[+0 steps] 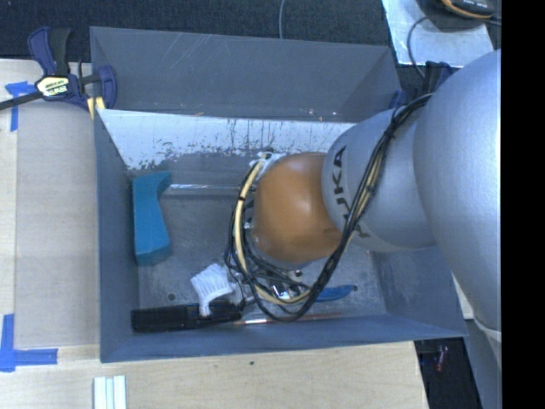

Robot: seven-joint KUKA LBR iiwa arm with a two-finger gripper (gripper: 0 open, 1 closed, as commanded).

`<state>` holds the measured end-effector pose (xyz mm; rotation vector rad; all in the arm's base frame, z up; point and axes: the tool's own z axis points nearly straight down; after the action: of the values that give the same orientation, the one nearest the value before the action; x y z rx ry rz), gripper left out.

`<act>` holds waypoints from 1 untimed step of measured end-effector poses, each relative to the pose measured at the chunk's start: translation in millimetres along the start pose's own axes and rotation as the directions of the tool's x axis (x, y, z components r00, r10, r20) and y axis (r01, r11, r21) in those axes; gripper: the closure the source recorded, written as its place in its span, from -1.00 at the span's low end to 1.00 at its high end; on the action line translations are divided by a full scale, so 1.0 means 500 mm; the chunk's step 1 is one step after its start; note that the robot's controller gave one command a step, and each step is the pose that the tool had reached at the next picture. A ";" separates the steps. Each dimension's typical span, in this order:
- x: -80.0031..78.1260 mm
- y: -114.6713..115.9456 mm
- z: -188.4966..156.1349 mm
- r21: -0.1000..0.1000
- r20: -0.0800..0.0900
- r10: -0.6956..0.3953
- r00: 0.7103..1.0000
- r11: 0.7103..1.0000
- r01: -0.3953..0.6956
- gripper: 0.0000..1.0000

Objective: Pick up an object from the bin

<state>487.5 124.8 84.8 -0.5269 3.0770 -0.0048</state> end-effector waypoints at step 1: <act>-0.036 0.047 -0.009 -0.001 0.003 0.012 1.000 1.000 -0.012 1.00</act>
Offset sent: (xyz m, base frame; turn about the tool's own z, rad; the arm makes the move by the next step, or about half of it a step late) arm -0.0040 0.0151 -0.0110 0.1658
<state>496.3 153.0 89.6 -0.5080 3.0772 -0.0022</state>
